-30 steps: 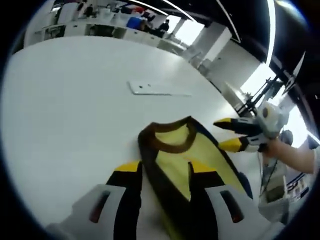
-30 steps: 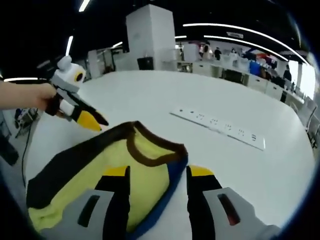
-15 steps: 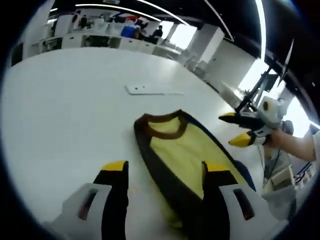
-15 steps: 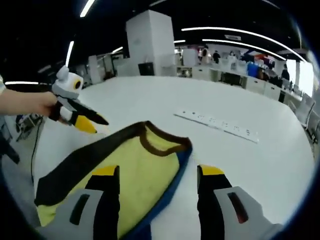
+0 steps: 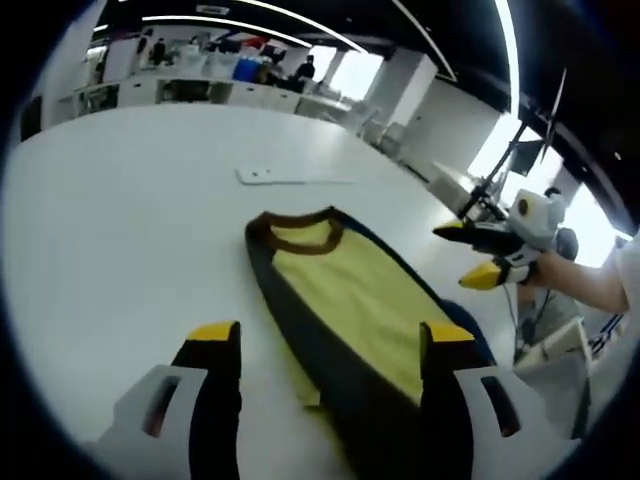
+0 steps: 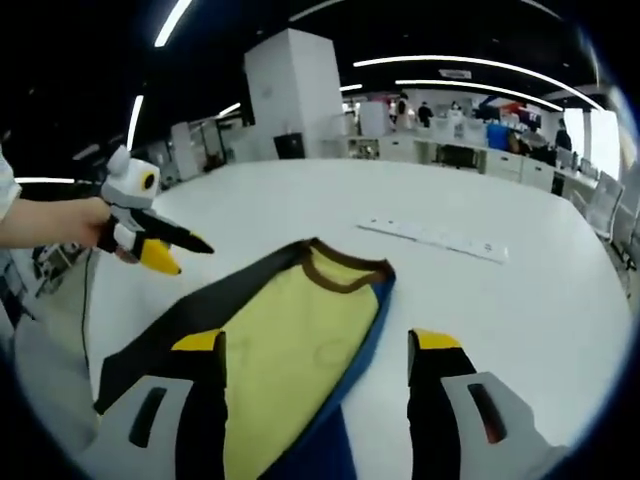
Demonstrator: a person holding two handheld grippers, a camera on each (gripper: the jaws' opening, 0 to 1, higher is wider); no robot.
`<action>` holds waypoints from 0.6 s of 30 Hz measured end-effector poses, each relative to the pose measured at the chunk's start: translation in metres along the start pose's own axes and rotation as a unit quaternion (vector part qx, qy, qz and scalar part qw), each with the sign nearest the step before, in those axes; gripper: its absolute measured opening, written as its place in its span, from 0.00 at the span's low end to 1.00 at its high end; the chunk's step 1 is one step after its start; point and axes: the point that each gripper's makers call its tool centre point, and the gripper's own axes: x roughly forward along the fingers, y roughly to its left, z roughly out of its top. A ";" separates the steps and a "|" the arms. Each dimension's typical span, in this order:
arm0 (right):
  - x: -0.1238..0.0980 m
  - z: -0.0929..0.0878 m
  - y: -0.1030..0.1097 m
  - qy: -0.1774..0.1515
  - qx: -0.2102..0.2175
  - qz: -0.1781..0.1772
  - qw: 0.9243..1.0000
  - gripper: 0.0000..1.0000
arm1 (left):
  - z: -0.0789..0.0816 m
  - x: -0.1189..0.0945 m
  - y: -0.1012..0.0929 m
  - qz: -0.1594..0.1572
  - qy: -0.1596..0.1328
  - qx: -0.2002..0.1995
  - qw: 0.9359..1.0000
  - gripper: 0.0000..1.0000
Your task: Fold the garment on the visible template until the final outline fits inside the template.
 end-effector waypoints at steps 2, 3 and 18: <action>-0.004 0.000 0.002 -0.004 0.003 0.000 1.000 0.77 | -0.003 -0.004 -0.006 -0.003 0.000 0.004 1.000 0.73; -0.007 -0.001 0.004 -0.005 0.004 0.000 1.000 0.78 | -0.004 -0.006 -0.009 -0.004 0.000 0.005 1.000 0.73; -0.043 -0.005 0.023 -0.013 0.022 0.001 1.000 0.88 | -0.017 -0.046 -0.045 -0.002 -0.018 0.008 1.000 0.84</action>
